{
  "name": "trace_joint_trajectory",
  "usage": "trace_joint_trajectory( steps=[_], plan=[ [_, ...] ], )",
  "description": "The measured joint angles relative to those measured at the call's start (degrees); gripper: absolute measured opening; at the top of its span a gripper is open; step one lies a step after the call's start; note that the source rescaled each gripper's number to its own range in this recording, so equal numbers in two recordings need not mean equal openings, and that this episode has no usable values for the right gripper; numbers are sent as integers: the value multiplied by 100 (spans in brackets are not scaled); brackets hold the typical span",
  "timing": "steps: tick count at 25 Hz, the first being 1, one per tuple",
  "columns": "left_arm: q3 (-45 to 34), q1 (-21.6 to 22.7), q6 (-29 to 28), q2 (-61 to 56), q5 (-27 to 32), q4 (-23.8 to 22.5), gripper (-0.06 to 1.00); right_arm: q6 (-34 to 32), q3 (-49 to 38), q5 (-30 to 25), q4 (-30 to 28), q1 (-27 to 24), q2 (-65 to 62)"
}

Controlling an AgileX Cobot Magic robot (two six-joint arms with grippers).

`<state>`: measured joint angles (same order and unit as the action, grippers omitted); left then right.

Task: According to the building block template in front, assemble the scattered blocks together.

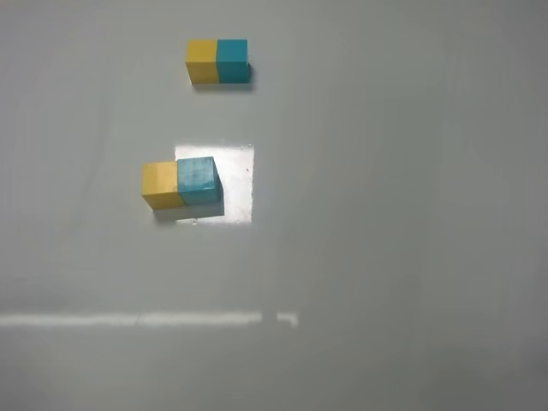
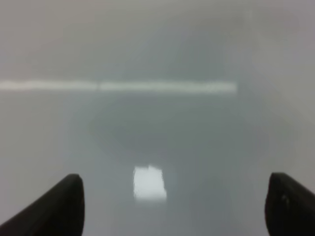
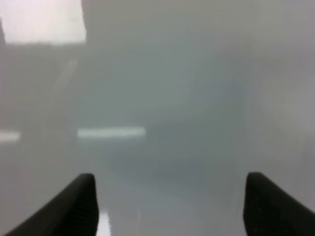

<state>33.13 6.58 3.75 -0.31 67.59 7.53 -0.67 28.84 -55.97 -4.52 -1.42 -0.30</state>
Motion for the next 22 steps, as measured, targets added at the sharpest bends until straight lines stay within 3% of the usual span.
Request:
trace_joint_trajectory(
  steps=[4,13,16,22],
  plan=[
    [-108,-354,-415,0,-37,-345,100,0,0,0,0,0,0],
    [-219,-373,-905,0,-235,-809,100,0,0,0,0,0,0],
    [-383,-373,-922,0,-579,-753,100,0,0,0,0,0,0],
    [-436,-373,-890,0,-700,-663,100,0,0,0,5,0,0]
  ],
)
